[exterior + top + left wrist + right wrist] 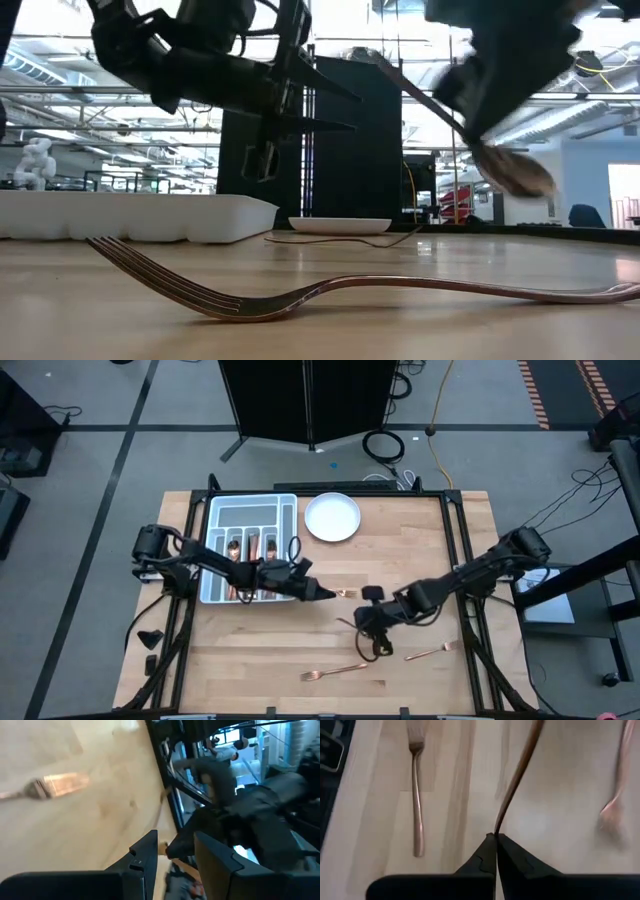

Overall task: Sort silverware
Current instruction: Put the spoon on the silverware tray

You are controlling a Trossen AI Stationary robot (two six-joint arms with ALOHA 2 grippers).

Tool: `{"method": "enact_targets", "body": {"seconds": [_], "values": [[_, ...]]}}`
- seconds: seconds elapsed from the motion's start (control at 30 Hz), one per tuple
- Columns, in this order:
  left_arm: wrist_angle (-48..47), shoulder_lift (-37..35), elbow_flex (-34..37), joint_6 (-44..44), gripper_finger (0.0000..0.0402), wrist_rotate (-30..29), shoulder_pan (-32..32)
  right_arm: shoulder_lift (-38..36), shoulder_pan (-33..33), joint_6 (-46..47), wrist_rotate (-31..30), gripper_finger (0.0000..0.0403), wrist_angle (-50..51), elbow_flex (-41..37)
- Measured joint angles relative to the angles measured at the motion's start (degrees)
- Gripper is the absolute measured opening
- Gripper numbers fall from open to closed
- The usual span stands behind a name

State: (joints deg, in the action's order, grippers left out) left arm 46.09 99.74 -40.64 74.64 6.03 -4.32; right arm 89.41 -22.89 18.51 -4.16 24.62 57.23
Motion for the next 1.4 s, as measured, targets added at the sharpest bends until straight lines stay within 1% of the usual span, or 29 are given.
{"method": "enact_targets", "body": {"seconds": [0.1, 0.17, 0.3, 0.37, 0.57, 0.77, 0.97, 1.0, 1.17, 1.23, 1.4], "values": [[-0.3, 0.0, -0.3, 4.3, 0.0121, 3.8, 0.9, 0.4, 1.3, -10.4, 0.0, 0.0001, 2.9, 3.9], [-1.9, 0.0, -1.3, 5.7, 0.0121, 5.8, 1.0, 1.4, 2.0, -16.0, -0.4, 0.0001, 4.5, 5.9], [-7.0, 0.0, -3.6, 6.0, 0.0121, 7.6, 0.8, 3.9, 3.8, -24.3, -0.5, 0.0001, 4.9, 8.4], [-8.4, 0.0, -4.2, 6.0, 0.0121, 7.9, 0.5, 5.6, 4.8, -26.8, -0.6, 0.0001, 5.1, 9.4], [-10.6, 0.0, -4.6, 5.5, 0.0121, 9.6, 0.4, 10.0, 7.4, -30.7, -0.5, 0.0001, 6.1, 11.3], [-18.2, 0.0, -4.6, 3.7, 0.0121, 9.6, 0.3, 13.0, 8.5, -32.3, -0.5, 0.0001, 6.9, 14.2], [-17.4, 0.0, -4.6, 3.9, 0.0121, 10.5, 0.3, 15.2, 8.8, -34.2, -0.7, 0.0000, 7.0, 15.7], [-17.5, 0.0, -4.6, 4.4, 0.0121, 10.6, 0.2, 15.6, 8.8, -34.4, -1.5, 0.0000, 7.0, 16.1], [-19.0, 0.0, -4.6, 7.4, 0.0121, 10.8, -0.6, 15.7, 8.5, -36.3, -10.1, 0.0000, 5.7, 16.4], [-18.9, 0.0, -4.6, 8.6, 0.0121, 10.8, -0.7, 15.7, 8.3, -36.7, -11.2, 0.0000, 5.5, 16.4], [-17.2, 0.0, -4.6, 8.9, 0.0121, 10.5, -0.7, 15.7, 8.1, -37.4, -11.2, 0.0000, 3.0, 16.4]]}}
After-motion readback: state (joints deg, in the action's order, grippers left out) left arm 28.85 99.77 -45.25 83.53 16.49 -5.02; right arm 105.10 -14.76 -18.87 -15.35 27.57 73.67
